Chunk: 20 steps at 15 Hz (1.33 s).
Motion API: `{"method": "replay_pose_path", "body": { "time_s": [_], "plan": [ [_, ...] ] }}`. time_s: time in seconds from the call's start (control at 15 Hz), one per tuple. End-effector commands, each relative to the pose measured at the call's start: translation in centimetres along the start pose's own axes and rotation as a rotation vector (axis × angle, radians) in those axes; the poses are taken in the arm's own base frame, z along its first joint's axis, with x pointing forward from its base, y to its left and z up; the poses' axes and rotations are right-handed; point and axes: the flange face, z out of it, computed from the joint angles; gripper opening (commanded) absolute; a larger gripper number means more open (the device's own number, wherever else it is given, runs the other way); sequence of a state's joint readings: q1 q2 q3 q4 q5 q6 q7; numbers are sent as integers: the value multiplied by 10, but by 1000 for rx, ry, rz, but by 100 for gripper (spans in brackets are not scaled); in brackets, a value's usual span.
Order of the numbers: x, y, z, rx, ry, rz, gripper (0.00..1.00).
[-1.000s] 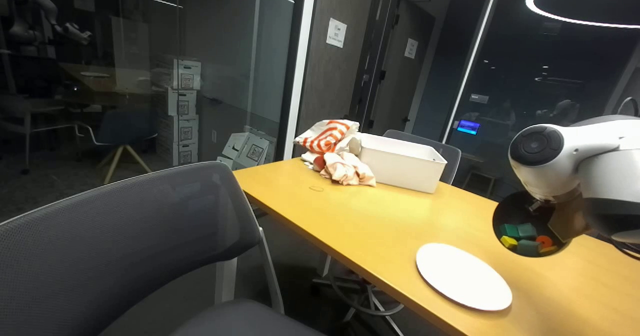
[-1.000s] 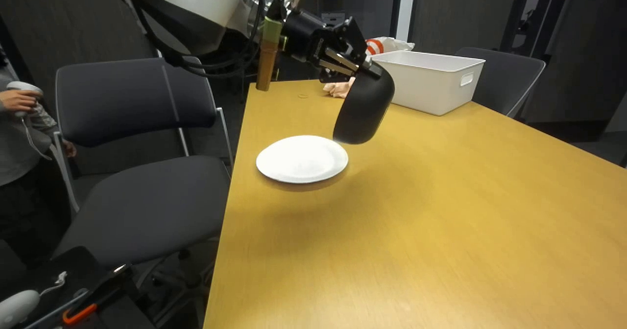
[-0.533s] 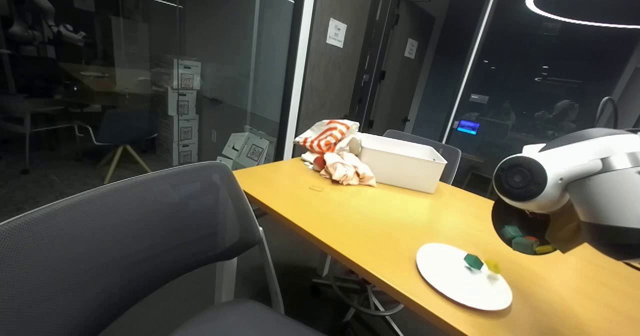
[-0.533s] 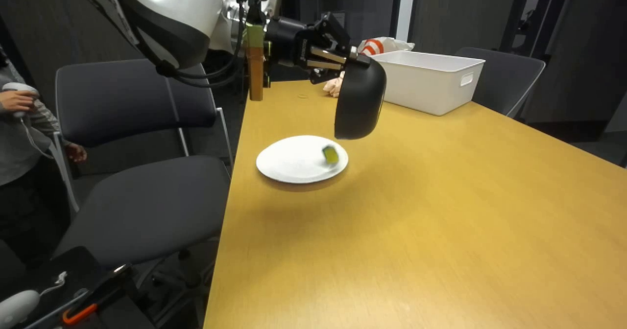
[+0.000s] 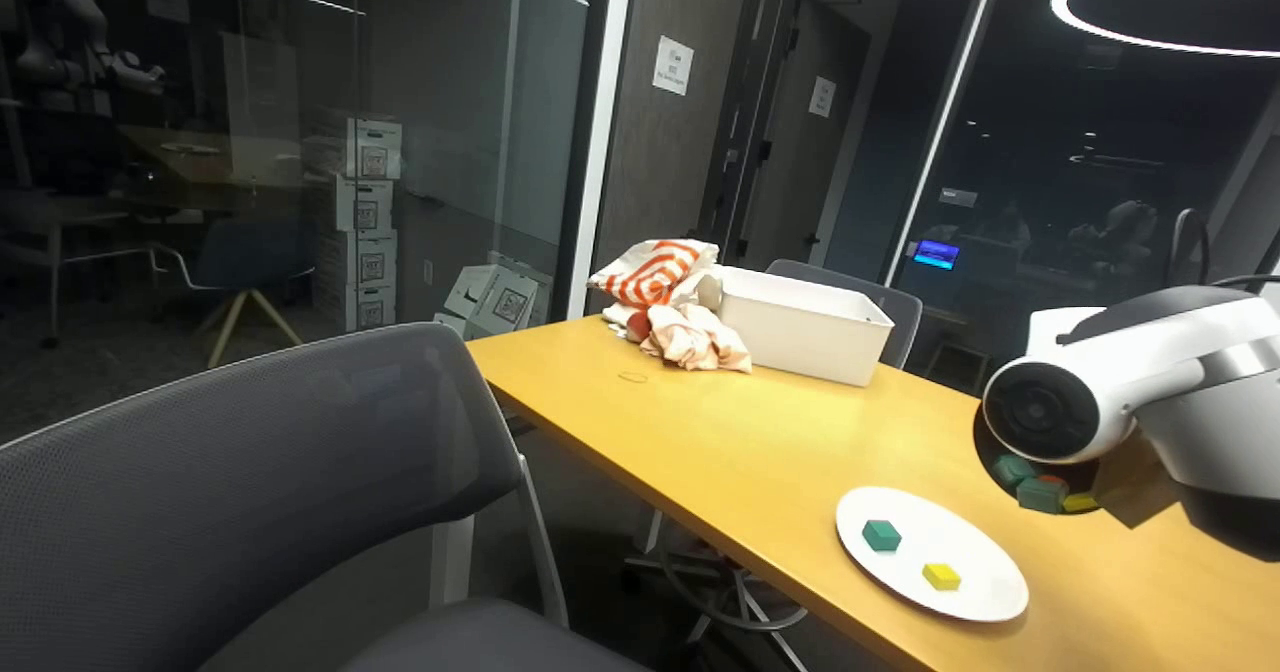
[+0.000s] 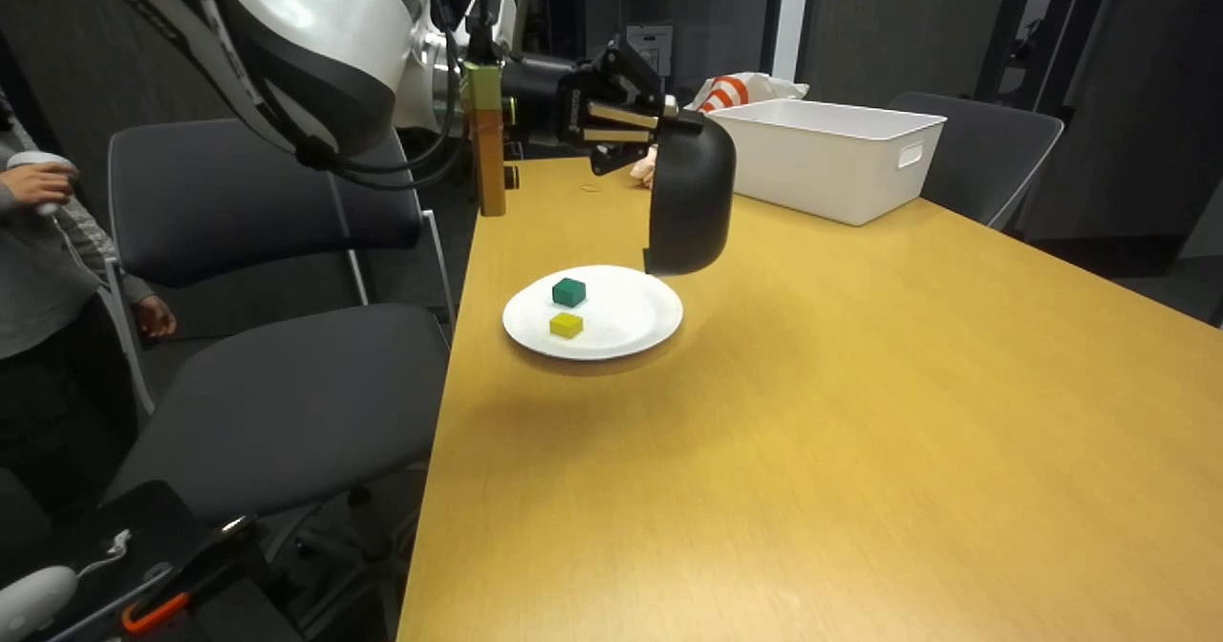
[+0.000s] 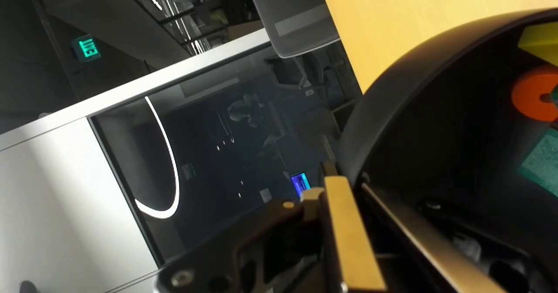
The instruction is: Pour the blocks out of the black bowl and onto the white plate.
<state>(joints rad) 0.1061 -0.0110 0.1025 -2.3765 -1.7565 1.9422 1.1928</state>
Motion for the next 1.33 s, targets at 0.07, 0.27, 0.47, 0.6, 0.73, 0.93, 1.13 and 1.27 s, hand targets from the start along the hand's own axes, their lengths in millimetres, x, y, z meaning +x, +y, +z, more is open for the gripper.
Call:
{"method": "replay_pose_path", "body": {
  "time_s": [0.07,0.27,0.47,0.6,0.73,0.93,1.13,1.27],
  "plan": [
    [12,12,-17,-115,124,23,6],
    [14,11,-21,-158,138,20,5],
    [12,8,-24,-188,129,11,5],
    [11,8,-25,-204,127,11,5],
    [11,12,-24,-171,84,31,5],
    [10,28,-4,-35,-56,106,5],
    [-3,56,27,67,-176,198,5],
    [-18,74,52,126,-270,270,4]
  ]
}}
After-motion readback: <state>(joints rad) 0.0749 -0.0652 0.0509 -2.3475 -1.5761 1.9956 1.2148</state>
